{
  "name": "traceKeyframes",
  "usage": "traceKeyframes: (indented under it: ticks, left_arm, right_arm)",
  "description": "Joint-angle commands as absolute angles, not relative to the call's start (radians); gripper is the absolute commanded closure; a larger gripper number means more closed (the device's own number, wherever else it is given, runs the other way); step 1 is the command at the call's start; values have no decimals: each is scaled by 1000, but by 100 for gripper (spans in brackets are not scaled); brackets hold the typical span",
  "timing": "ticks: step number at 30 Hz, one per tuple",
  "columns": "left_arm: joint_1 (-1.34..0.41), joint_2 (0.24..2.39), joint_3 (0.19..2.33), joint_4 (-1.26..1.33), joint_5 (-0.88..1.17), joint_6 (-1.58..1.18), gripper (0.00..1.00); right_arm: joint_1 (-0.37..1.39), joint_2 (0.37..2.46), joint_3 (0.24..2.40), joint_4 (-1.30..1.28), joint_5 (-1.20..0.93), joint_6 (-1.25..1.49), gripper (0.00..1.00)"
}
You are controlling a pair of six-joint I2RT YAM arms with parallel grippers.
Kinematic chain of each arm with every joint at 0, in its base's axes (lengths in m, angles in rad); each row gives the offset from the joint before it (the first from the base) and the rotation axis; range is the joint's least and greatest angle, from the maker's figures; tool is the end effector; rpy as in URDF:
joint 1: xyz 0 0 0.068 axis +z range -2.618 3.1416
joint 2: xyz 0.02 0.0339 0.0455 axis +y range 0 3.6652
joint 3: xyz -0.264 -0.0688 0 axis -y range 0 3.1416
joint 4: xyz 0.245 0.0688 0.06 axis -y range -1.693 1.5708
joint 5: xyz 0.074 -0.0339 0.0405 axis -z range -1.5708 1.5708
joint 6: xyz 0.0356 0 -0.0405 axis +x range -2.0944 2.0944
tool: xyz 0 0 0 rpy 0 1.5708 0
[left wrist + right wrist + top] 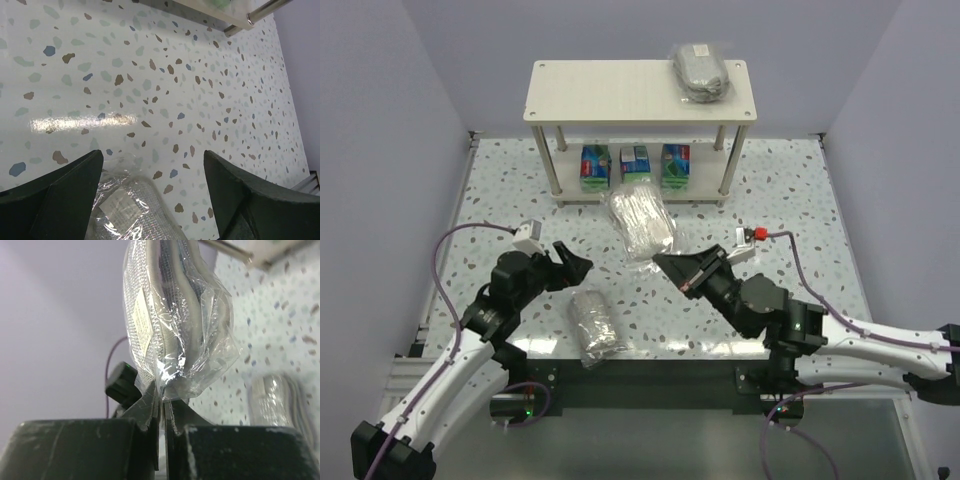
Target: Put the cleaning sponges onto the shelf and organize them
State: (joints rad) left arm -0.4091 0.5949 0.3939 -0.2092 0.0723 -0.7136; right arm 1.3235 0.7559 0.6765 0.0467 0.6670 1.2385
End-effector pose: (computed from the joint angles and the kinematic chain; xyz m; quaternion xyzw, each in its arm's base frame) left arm 0.1401 -0.0635 0.2277 -0.1072 0.8291 -0.3173 0.4477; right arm 0.0651 0.1680 0.3316 0.1986 0.6880 0.5625 0.4132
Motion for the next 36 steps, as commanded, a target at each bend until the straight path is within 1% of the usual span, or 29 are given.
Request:
traceKeyframes:
  ticks: [1,2,4,5,6,7,9,10,12,13,14,16,19,24,27,33,36]
  left_arm:
    - [-413,569,443,-230,40,-707,13]
    - [-414,566,446,-236,40,-706,13]
    - [-414,566,451,-241,46,-710,13]
    - [-414,568,451,-245,49,-710,13]
    - [-414,566,453,-247,52,-715,13]
    - [-413,561,454,-250,54,-716,13]
    - [-413,557,454,-249,60,-719,13]
    - [-414,554,456,-250,58,-719,13]
    - [-414,549,463,-261,57,-719,13]
    - [-413,546,465,-262,55,-718,13]
    - [-414,542,466,-267,52,-716,13]
    - [-414,538,468,-270,57,-716,13]
    - [-414,532,468,-275,60,-718,13]
    - [-414,525,471,-281,58,-713,13]
    - [-413,523,472,-282,57,-712,13]
    - [-414,522,472,-293,52,-712,13]
    - [-414,518,474,-301,46,-709,13]
  right_arm:
    - [1287,827,846,74,764,990,100]
    - [1235,853,923,75,755,947,100]
    - [1148,943,1001,65,658,943,100]
    - [1047,974,1070,74,602,949,100]
    - [1004,1052,1109,80,531,951,100]
    - [939,1087,1191,84,508,950,100]
    - [893,1175,1285,83,479,917,100]
    - [841,1260,1381,78,415,919,100]
    - [799,1337,1474,78,349,927,100]
    - [783,1414,1520,74,309,927,100]
    - [752,1443,1604,60,281,936,100]
    - [717,1500,1702,45,253,948,100]
    - [677,1577,1776,15,248,1005,100]
    - [632,1663,1815,3,226,1077,100]
    - [611,1719,1847,-46,198,1118,100]
    - [583,1772,1856,-51,186,1164,100]
    - [581,1775,1852,-46,228,1173,100]
